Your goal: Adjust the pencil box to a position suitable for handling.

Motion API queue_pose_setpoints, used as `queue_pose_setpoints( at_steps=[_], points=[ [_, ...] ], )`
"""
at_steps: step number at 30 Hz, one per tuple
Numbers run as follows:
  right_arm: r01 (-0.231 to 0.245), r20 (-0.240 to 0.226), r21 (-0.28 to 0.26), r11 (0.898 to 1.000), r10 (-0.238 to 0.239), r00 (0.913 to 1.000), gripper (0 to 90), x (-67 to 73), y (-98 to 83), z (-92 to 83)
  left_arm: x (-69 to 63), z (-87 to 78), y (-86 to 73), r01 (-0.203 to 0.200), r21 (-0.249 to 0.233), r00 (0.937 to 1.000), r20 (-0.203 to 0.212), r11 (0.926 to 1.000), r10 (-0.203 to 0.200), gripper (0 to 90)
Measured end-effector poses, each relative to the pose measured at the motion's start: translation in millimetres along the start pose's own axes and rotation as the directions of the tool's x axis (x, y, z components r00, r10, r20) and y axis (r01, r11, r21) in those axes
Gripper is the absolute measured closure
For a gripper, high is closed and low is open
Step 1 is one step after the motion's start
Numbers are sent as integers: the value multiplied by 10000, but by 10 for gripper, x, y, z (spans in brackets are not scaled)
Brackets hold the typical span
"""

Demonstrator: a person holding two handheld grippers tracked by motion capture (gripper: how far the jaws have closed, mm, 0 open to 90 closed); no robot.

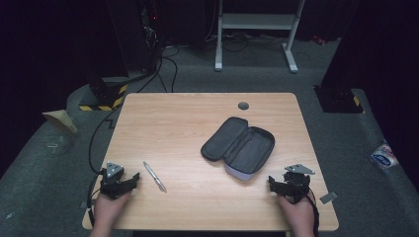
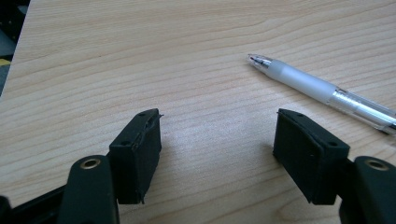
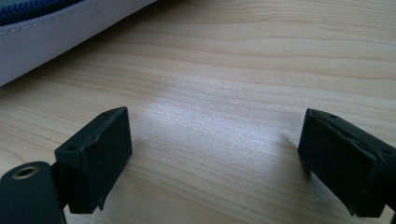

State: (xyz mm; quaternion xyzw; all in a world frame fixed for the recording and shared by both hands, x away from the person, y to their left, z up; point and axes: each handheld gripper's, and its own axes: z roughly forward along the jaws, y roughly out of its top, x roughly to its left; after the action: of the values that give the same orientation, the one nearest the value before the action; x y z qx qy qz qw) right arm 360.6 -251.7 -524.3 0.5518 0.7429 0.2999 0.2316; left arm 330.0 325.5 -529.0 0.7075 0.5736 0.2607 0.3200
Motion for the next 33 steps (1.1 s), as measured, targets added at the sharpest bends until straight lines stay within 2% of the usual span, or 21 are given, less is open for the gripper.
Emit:
queue_pose_setpoints(
  at_steps=[18,25,30,33],
  points=[
    [17,-31,-13,10000,-17,10000,106,-1,-1,-5,1,0,2,-112,10,9999,66,9999,112,320],
    [59,-260,-309,9995,-67,9996,117,-1,0,-62,1,1,4,-122,16,9999,67,9999,122,320],
    [447,-434,-676,9967,-477,9979,122,49,31,-146,1,3,5,-126,12,9999,78,9999,126,319],
    [524,-487,-796,9955,-563,9972,128,63,42,-170,3,3,5,-145,15,9999,79,9999,144,319]
  ],
)
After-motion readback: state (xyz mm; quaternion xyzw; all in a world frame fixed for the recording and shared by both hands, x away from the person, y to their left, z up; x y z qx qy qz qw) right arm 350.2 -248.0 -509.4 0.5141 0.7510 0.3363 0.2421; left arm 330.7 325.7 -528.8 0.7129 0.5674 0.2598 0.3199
